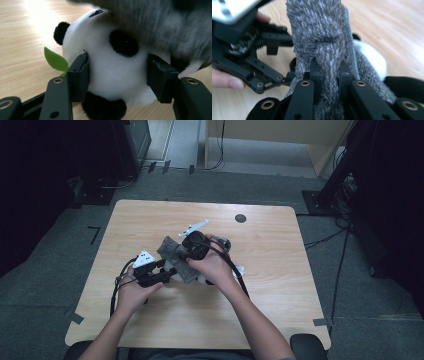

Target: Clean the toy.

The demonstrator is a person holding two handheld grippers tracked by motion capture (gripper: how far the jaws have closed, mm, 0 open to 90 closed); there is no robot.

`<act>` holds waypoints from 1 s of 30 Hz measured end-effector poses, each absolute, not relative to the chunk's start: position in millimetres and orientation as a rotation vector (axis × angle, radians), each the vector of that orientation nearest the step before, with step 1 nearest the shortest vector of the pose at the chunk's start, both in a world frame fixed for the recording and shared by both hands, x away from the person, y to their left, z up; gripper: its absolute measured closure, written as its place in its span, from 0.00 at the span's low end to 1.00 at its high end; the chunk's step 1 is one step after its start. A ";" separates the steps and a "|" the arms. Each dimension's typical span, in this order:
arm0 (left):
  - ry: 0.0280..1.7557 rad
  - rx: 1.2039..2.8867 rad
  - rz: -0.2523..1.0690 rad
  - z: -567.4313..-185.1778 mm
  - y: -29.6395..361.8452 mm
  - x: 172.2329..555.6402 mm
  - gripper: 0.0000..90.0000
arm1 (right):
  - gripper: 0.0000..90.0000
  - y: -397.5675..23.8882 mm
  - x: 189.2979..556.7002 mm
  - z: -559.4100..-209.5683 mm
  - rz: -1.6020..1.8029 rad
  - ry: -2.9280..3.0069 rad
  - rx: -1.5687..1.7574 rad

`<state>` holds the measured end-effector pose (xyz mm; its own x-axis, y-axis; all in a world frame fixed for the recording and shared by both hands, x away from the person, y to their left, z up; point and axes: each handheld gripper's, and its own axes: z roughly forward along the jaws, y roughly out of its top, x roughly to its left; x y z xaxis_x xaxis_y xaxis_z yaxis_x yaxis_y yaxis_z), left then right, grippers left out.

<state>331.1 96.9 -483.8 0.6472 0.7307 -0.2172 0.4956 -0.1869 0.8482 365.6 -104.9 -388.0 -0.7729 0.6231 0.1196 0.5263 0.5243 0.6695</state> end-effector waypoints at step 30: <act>0.975 1.858 0.279 -484.4 97.2 330.7 0.44 | 0.89 -136.5 318.4 -421.6 1.110 2.649 0.960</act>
<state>330.7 97.2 -484.4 0.6514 0.7269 -0.2176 0.5015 -0.1973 0.8424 318.4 -136.5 -421.6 -0.7932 0.5942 0.1333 0.5117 0.5317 0.6748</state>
